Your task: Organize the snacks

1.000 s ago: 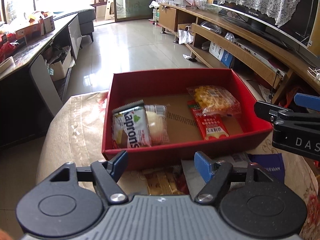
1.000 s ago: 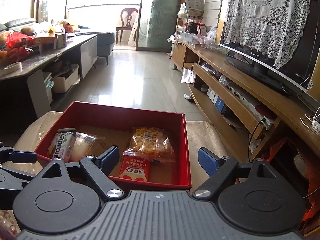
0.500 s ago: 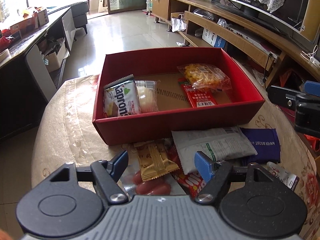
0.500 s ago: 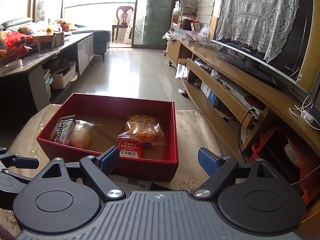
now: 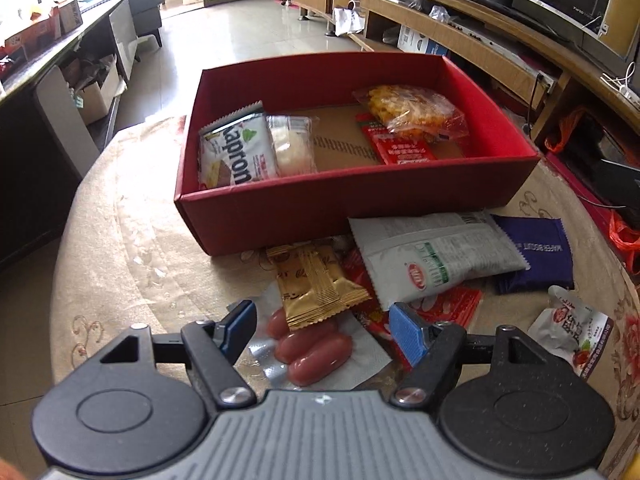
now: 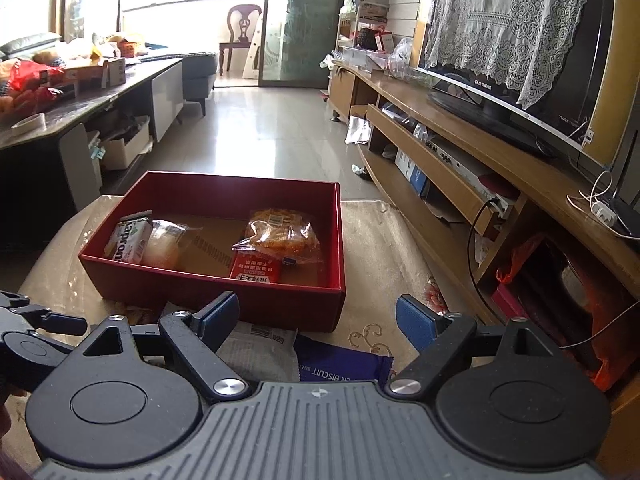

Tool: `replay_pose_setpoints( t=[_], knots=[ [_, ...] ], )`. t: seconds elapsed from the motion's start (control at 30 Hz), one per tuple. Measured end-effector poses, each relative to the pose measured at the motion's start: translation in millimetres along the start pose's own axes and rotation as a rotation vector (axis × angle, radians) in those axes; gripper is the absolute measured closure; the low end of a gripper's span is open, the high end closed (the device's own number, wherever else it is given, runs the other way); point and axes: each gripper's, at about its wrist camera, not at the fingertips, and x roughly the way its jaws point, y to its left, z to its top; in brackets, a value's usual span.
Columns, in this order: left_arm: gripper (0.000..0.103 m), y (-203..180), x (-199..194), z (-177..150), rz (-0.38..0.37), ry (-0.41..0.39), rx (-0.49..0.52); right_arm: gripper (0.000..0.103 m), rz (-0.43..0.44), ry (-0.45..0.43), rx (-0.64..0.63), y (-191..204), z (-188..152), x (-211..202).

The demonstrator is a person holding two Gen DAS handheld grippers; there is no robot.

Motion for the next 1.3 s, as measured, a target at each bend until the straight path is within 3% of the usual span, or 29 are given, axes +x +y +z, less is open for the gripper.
replay_pose_setpoints(
  t=[0.23,0.43,0.57,0.63,0.93,1.0,1.07,1.13,1.2,1.3],
  knots=[
    [0.034,11,19,-2,-0.024,0.055,-0.034,0.013,-0.01,0.032,0.011,-11,-8,2],
    [0.019,17,33,0,0.003,0.071,-0.164,0.013,-0.002,0.049,0.015,-13,-11,5],
    [0.018,12,32,-6,0.021,0.049,-0.156,0.014,0.005,0.056,-0.003,-11,-12,8],
    [0.027,14,27,-9,0.009,0.053,-0.156,0.015,0.008,0.062,-0.012,-10,-11,9],
    [0.033,24,-4,-43,0.008,0.131,-0.139,0.023,0.065,0.064,-0.062,6,-11,1],
    [0.048,23,-10,-47,0.01,0.13,-0.128,0.022,0.067,0.069,-0.077,9,-12,1],
    [0.042,22,-8,-51,0.002,0.134,-0.142,0.017,0.067,0.078,-0.078,8,-11,5],
    [0.023,17,-3,-55,0.001,0.133,-0.145,0.015,0.069,0.097,-0.049,2,-8,14],
    [0.015,9,2,-55,0.021,0.132,-0.134,0.015,0.074,0.119,-0.011,-3,-5,25],
    [0.014,-9,7,-61,0.084,0.109,-0.069,0.015,0.079,0.155,0.037,-6,-2,49]
  ],
)
